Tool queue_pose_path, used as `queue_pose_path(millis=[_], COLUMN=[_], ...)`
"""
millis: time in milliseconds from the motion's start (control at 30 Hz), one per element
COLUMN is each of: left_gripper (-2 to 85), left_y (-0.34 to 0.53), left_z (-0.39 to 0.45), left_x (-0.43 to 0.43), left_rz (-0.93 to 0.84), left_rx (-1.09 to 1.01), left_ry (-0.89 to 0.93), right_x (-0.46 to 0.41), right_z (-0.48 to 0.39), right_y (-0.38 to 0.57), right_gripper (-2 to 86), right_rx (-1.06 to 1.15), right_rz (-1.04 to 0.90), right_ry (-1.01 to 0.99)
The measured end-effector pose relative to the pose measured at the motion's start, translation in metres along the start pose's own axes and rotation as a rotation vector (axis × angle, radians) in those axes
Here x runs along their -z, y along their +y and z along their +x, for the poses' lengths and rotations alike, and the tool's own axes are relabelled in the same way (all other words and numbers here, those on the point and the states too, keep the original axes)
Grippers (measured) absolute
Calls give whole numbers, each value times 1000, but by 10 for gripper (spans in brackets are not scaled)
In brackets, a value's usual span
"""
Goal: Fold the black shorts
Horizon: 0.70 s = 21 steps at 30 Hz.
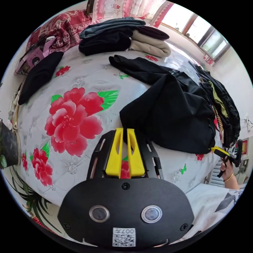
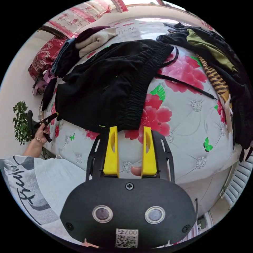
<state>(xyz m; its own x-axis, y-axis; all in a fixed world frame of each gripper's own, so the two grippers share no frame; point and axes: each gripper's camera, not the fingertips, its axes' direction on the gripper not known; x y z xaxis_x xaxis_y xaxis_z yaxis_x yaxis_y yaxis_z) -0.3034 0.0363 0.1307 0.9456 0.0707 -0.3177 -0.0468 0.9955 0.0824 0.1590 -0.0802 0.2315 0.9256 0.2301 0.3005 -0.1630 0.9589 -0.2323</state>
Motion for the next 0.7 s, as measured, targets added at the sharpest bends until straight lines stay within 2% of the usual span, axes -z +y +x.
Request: queue_pose_path(millis=[167, 333, 400, 433, 500, 600, 700], left_gripper=[-9, -8, -4, -1, 33, 85, 96], left_y=[2, 17, 18, 17, 14, 19, 38], left_z=[-3, -40, -52, -53, -61, -69, -74], left_x=[32, 136, 167, 170, 156, 134, 131], left_rz=[-44, -5, -17, -24, -76, -131, -113], left_rx=[-63, -156, -203, -204, -131, 3, 81], left_ry=[75, 234, 254, 237, 75, -154, -173], right_x=[2, 87, 110, 116, 113, 98, 86], right_z=[-18, 7, 21, 32, 46, 57, 56], right_y=[-5, 29, 41, 46, 49, 49, 46], right_gripper=[79, 21, 9, 6, 3, 5, 15], right_rx=[189, 211, 222, 206, 164, 86, 82], right_rz=[-29, 155, 187, 184, 152, 128, 106], right_ry=[136, 234, 183, 136, 80, 123, 69])
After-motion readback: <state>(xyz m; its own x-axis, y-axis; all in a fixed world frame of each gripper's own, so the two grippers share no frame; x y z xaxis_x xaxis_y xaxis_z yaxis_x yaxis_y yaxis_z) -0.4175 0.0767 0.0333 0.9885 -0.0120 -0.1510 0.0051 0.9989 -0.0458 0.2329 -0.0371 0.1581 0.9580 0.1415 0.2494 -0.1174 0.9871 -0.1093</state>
